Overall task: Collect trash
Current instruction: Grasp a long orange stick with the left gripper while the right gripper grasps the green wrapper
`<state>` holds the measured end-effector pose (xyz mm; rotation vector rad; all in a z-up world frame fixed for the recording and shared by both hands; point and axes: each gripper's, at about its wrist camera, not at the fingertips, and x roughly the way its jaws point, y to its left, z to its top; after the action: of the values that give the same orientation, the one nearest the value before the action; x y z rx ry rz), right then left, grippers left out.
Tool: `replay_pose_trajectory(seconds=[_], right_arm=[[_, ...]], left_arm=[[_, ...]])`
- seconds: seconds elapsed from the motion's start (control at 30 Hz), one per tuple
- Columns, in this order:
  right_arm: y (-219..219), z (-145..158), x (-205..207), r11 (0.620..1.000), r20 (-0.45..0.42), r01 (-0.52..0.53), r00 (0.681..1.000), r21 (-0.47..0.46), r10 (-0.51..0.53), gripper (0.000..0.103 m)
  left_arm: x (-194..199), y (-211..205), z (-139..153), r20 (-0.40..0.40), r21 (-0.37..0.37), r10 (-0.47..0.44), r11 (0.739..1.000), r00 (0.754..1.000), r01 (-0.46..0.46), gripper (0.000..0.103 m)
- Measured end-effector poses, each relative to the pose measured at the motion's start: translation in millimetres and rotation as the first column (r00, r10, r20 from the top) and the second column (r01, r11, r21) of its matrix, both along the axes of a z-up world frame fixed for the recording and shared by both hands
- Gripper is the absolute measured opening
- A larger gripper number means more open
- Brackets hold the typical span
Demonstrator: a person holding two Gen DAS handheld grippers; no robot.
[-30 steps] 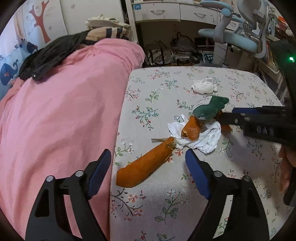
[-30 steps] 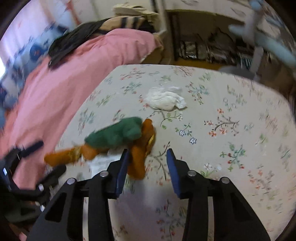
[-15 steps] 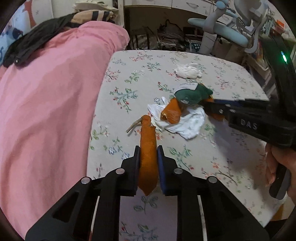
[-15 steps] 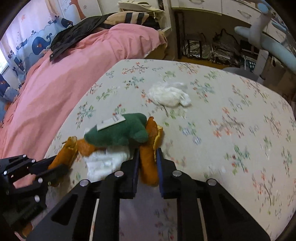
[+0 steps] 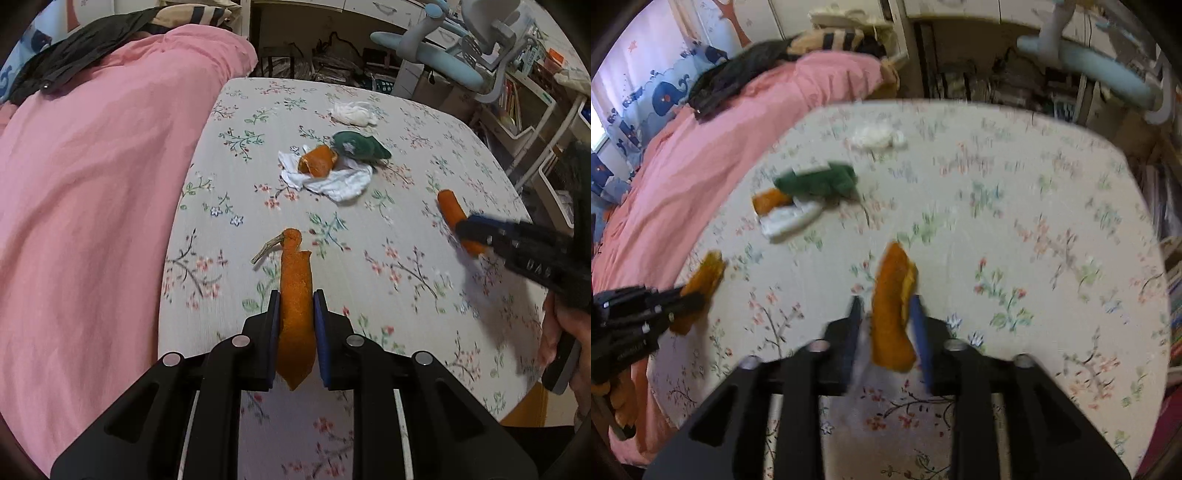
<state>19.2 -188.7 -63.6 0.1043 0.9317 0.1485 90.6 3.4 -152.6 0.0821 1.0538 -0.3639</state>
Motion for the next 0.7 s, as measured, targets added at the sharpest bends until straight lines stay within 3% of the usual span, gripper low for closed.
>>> replay_pose_trajectory(seconds=[0.03,0.23,0.43,0.6,0.7], right_arm=[[5.5,5.0,3.5,1.0,0.021,-0.014,1.0,-0.017,0.014,0.055],[40.0,13.1,48.7,0.994,0.078,-0.104,0.991,-0.03,0.106,0.059],[65.5,-6.3,97.9,0.994,0.044,-0.109,0.993,-0.026,0.111,0.061],[47.8,-5.7,96.7,0.996,0.042,-0.076,0.996,0.053,0.073,0.034],[28.9,5.7,76.1,0.991,0.065,-0.058,0.997,0.122,0.05,0.031]], left_arm=[[-0.9,-1.4,1.1,0.0,0.009,-0.006,1.0,1.0,0.006,0.017],[8.3,-10.8,0.2,0.002,0.046,-0.034,0.998,0.999,0.034,0.017],[21.7,-9.3,-5.2,-0.015,0.032,-0.034,0.999,0.999,0.034,0.017],[23.5,-8.6,-5.7,-0.012,0.028,-0.039,0.999,0.999,0.039,0.017],[22.2,-6.9,-3.5,-0.013,0.001,-0.032,0.999,0.999,0.032,0.016]])
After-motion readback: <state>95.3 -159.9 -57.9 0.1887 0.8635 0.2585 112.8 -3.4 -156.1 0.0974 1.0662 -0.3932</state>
